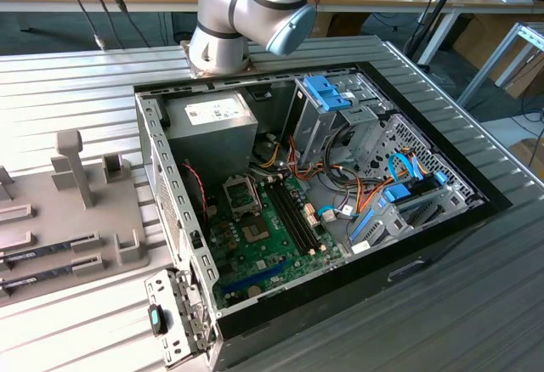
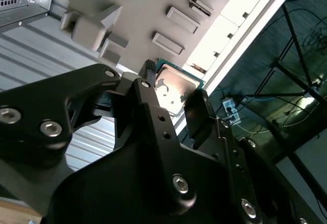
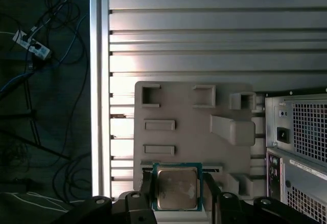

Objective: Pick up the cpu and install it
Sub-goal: 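Pick up the cpu and move it towards the insertion slot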

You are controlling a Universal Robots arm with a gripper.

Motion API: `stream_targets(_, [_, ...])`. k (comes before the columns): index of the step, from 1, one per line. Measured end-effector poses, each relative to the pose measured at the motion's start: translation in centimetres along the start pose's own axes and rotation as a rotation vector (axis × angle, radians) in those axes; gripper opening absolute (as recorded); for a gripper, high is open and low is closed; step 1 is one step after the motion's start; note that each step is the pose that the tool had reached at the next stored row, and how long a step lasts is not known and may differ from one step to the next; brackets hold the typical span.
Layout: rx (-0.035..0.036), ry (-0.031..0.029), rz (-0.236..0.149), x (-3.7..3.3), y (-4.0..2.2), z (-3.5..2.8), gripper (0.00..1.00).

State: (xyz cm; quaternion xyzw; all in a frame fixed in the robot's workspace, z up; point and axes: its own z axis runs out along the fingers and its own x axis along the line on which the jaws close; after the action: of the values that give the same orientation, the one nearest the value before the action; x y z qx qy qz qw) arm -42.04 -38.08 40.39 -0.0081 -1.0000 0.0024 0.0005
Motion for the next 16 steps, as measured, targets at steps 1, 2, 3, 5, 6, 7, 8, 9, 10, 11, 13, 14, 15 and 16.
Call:
stream_targets(1, [0.0,0.0,0.0,-0.07,0.0,0.0,0.47])
stream_targets(2, [0.0,-0.0001,0.0,-0.16,0.0,0.0,0.47])
stream_targets(3, [0.0,0.0,0.0,-0.3,0.01,0.0,0.47])
stream_targets(5, [0.0,0.0,0.0,-0.54,0.01,0.0,0.47])
stream_targets(6, [0.0,0.0,0.0,-0.66,0.01,0.0,0.47])
stream_targets(7, [-0.0001,-0.0001,0.0,-0.85,0.01,0.0,0.47])
stream_targets(8, [0.0,-0.0001,0.0,-0.96,0.01,0.0,0.47])
stream_targets(9, [0.0,0.0,0.0,-1.1,0.02,0.0,0.47])
stream_targets(10, [0.0,0.0,0.0,-1.26,0.02,0.0,0.47])
stream_targets(11, [0.0,0.0001,0.0,-1.42,0.02,-0.01,0.47])
stream_targets(13, [0.0,0.0,0.0,-1.91,0.03,0.0,0.47])
stream_targets(14, [-0.0001,0.0,0.0,-2.05,0.03,0.0,0.47])
stream_targets(15, [0.0,0.0,0.0,-2.21,0.03,0.0,0.47])
stream_targets(16, [0.0,-0.0001,0.0,-2.38,0.04,0.0,0.47])
